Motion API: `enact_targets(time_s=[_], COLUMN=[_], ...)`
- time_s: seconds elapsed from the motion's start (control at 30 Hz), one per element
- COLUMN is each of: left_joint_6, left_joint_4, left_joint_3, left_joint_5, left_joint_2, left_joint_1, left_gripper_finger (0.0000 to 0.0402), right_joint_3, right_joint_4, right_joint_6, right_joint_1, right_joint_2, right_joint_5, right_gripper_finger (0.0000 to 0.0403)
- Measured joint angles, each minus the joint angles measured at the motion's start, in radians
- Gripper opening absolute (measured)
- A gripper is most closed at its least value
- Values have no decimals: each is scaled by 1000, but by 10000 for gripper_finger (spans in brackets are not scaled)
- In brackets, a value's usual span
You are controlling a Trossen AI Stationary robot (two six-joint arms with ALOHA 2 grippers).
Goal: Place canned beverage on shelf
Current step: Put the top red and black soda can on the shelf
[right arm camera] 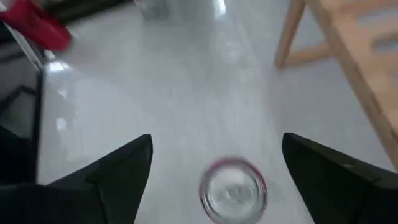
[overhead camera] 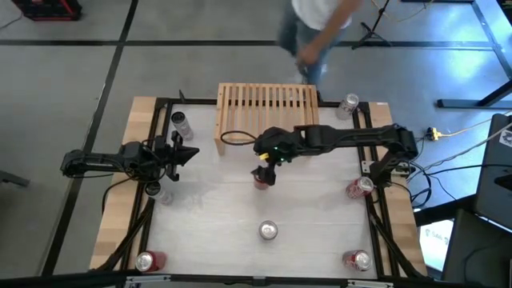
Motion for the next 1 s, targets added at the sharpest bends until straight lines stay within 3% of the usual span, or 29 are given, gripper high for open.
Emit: enact_targets(time_s=[0.33, 0.53, 1.0], left_joint_6=[0, 0, 0], left_joint_4=[-14, -18, -17], left_joint_3=[0, 0, 0], left_joint_5=[0, 0, 0], left_joint_2=[0, 0, 0], left_joint_1=[0, 0, 0], left_gripper_finger=[0, 0, 0], right_joint_3=[-44, -43, -43], right_joint_4=[-20, -32, -78], right_joint_6=[-28, -53, -53], right_joint_1=[21, 48, 47], right_joint_2=[48, 101, 166], right_joint_5=[-9, 53, 86], right_gripper_finger=[337, 337, 337])
